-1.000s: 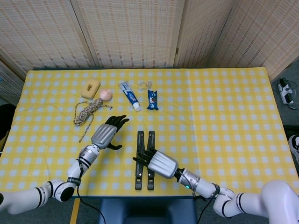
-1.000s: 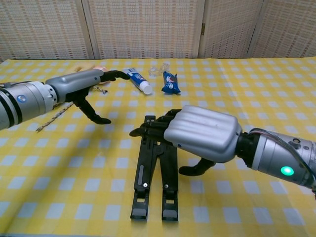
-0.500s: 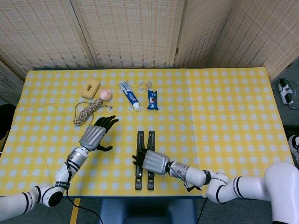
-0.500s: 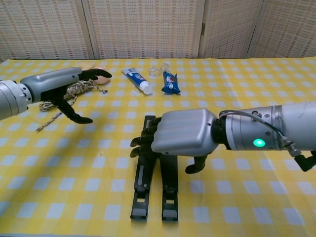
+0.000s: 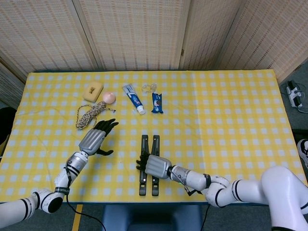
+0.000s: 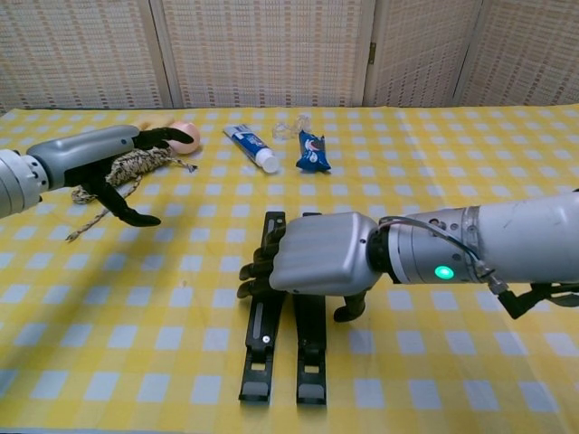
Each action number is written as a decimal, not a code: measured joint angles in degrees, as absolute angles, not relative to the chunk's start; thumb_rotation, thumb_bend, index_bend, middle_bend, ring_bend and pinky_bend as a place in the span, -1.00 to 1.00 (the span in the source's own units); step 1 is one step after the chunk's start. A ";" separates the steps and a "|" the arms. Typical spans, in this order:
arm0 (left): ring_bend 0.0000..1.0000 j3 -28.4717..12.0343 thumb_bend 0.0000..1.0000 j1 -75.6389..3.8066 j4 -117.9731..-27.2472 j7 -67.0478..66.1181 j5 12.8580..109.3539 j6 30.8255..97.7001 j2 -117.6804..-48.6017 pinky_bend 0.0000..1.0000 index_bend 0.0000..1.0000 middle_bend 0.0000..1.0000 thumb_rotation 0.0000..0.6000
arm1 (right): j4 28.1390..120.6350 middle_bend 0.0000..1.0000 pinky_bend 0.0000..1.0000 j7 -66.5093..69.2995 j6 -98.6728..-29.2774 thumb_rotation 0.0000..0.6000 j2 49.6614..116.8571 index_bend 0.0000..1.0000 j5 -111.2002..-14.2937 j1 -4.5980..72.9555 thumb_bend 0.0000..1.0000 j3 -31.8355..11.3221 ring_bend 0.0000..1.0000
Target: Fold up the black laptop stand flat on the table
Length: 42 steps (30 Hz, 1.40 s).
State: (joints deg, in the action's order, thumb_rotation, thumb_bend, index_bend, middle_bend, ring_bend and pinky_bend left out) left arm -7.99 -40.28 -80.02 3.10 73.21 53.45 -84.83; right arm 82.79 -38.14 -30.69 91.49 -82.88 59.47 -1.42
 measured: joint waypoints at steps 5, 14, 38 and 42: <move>-1.00 -8.02 -0.53 -40.13 -79.80 3.41 73.27 53.54 -84.86 -1.00 -1.00 -1.00 1.00 | 81.78 -0.61 -0.79 -37.94 -31.01 1.00 92.41 -0.79 -82.70 59.81 -0.41 -1.24 -0.69; -1.00 -7.89 -0.53 -39.72 -78.61 4.42 73.93 53.84 -85.10 -1.00 -1.00 -1.00 1.00 | 79.70 -0.34 -0.74 -35.24 -33.11 1.00 93.47 -0.37 -84.74 60.47 -0.41 -0.98 -0.49; -1.00 -7.90 -0.51 -37.92 -78.05 -2.57 74.88 59.30 -83.96 -1.00 -1.00 -1.00 1.00 | 84.71 -1.00 -0.94 -31.87 -46.26 1.00 88.88 -1.00 -85.80 54.63 -0.41 -0.95 -0.86; -1.00 -7.79 -0.46 -36.14 -78.97 -6.98 74.26 62.15 -82.17 -1.00 -0.99 -1.00 1.00 | 89.63 -1.00 -0.94 -34.13 -53.83 1.00 85.20 -1.00 -83.79 49.65 -0.41 -1.18 -0.87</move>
State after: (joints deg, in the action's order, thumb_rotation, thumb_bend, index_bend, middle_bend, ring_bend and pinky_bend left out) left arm -7.79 -36.14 -78.97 -6.98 74.26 62.15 -82.17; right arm 89.63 -34.13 -53.83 85.20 -83.79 49.65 -1.18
